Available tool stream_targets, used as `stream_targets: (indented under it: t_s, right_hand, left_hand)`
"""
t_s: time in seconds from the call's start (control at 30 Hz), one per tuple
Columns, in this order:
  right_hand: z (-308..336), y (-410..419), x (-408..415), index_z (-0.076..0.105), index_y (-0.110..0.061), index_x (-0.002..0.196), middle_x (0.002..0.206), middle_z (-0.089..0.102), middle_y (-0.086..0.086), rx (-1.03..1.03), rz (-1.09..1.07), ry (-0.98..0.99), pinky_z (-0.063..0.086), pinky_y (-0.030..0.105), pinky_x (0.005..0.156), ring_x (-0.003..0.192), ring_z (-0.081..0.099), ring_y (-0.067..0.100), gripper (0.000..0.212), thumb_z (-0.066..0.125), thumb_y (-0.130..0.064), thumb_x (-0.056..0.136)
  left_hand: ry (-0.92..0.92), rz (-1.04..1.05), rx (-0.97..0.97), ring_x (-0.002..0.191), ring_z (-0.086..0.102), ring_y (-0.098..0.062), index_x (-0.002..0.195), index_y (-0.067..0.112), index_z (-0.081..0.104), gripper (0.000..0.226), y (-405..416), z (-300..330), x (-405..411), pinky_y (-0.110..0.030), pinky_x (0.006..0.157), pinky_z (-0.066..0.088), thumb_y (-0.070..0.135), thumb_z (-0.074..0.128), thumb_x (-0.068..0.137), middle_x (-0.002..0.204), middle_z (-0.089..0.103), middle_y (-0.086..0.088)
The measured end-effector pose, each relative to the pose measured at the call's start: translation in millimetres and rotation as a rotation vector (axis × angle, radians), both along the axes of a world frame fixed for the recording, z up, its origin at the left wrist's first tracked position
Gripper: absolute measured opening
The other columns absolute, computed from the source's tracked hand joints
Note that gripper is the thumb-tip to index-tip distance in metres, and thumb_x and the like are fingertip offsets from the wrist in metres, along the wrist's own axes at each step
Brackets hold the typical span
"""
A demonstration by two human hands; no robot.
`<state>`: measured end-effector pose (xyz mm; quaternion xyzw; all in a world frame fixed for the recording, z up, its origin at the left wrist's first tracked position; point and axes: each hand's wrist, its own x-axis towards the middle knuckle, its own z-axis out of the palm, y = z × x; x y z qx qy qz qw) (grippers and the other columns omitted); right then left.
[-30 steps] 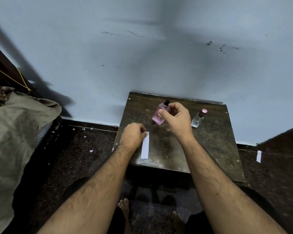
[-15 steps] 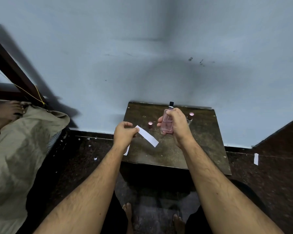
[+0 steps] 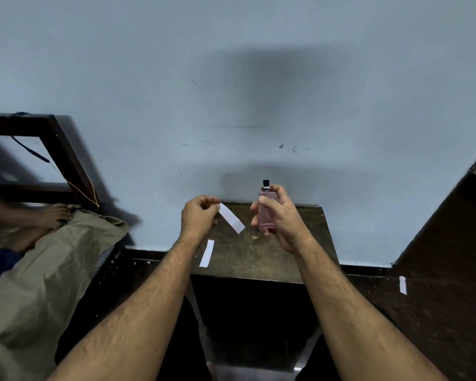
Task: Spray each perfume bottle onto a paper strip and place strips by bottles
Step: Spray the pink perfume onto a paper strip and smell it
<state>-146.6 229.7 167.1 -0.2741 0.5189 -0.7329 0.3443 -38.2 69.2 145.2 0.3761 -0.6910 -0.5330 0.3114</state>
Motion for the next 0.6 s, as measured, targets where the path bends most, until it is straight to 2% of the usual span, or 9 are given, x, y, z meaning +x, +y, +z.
stream_targets:
  t_s: [0.07,0.17,0.33,0.43,0.5,0.6]
  right_hand:
    - [12.5,9.6,7.2,0.045,-0.024,0.119,0.083,0.064,0.01,-0.074,0.03,-0.062,0.033,0.018,0.035,0.047,0.059,0.025,0.027,0.051,-0.01,0.097]
    - [29.7,23.9,16.6,0.05,-0.024,0.121,0.084,0.059,0.011,-0.174,0.09,-0.151,0.032,0.017,0.032,0.041,0.057,0.023,0.03,0.05,-0.009,0.095]
    - [50.4,39.0,28.6,0.057,-0.025,0.124,0.086,0.058,0.01,-0.291,0.189,-0.184,0.042,0.02,0.034,0.048,0.058,0.02,0.035,0.056,-0.02,0.089]
    - [60.8,42.8,34.5,0.056,-0.025,0.129,0.084,0.058,0.009,-0.34,0.209,-0.193,0.042,0.02,0.037,0.049,0.055,0.018,0.04,0.053,-0.021,0.089]
    - [66.8,44.1,37.7,0.055,-0.025,0.13,0.085,0.056,0.008,-0.373,0.237,-0.228,0.04,0.019,0.038,0.048,0.053,0.016,0.045,0.059,-0.024,0.085]
    - [74.2,46.9,41.4,0.053,-0.022,0.128,0.085,0.055,0.006,-0.434,0.29,-0.25,0.041,0.018,0.037,0.047,0.053,0.012,0.061,0.079,-0.035,0.074]
  left_hand:
    - [0.023,-0.005,-0.018,0.076,0.071,-0.028,0.088,0.017,0.073,0.012,6.5,17.0,5.1,-0.037,0.072,0.061,0.008,0.065,0.087,0.087,0.074,-0.005]
    - [0.056,-0.019,-0.032,0.082,0.072,-0.029,0.09,0.014,0.073,0.01,14.5,36.7,12.5,-0.037,0.075,0.061,0.007,0.067,0.086,0.089,0.074,-0.006]
    - [0.11,-0.033,-0.086,0.076,0.07,-0.017,0.093,0.009,0.072,0.01,24.6,64.0,27.5,-0.021,0.059,0.056,0.003,0.068,0.086,0.091,0.071,-0.01]
    - [0.152,-0.039,-0.089,0.075,0.071,-0.018,0.093,0.009,0.072,0.01,25.7,76.0,33.1,-0.023,0.06,0.057,0.003,0.068,0.087,0.091,0.071,-0.012]
    - [0.17,-0.037,-0.089,0.075,0.072,-0.019,0.096,0.008,0.071,0.011,26.6,82.9,35.2,-0.023,0.061,0.057,0.003,0.068,0.087,0.091,0.07,-0.012]
    - [0.191,-0.029,-0.108,0.073,0.072,-0.017,0.098,0.007,0.069,0.012,28.1,91.0,36.1,-0.021,0.06,0.057,0.003,0.069,0.087,0.09,0.069,-0.012]
